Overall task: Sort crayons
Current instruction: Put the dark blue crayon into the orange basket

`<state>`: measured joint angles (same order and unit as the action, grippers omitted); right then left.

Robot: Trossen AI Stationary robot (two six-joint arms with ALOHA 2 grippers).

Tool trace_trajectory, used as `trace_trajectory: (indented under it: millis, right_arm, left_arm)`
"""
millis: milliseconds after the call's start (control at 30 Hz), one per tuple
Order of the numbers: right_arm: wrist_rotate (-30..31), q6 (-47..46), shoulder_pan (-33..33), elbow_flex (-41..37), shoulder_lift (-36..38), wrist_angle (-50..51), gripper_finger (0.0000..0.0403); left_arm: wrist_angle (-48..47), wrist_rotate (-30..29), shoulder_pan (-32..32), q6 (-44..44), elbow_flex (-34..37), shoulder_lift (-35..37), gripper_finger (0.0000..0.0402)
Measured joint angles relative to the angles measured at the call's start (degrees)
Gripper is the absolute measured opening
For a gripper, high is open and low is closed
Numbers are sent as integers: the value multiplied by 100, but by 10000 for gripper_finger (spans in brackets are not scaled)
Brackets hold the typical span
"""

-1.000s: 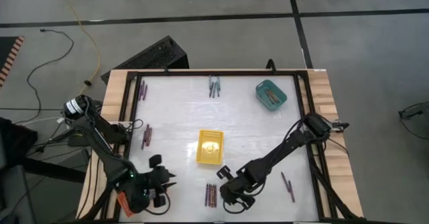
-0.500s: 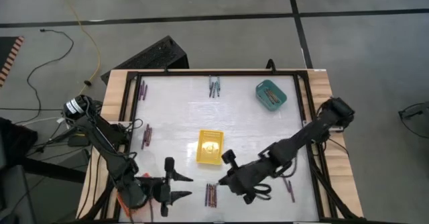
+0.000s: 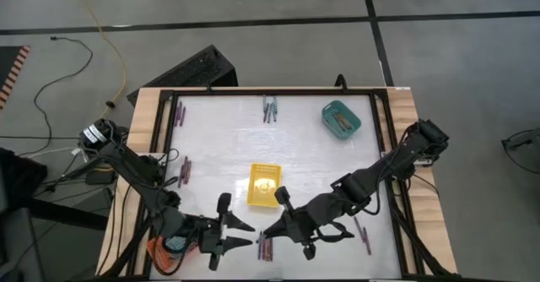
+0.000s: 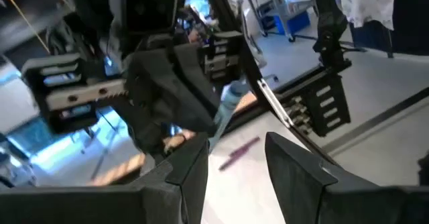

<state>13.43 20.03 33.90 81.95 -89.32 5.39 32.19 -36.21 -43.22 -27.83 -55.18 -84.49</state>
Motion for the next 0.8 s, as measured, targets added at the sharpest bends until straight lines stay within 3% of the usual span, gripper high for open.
trace_trajectory:
  millis: [533, 800]
  right_arm:
    - [-256, 103, -316, 0, 0, -506, 0]
    - [-304, 143, -405, 0, 0, -692, 0]
  left_arm:
    - [753, 513, 391, -477, 0, 0, 135]
    - [773, 1098, 647, -314, -7, 0, 134]
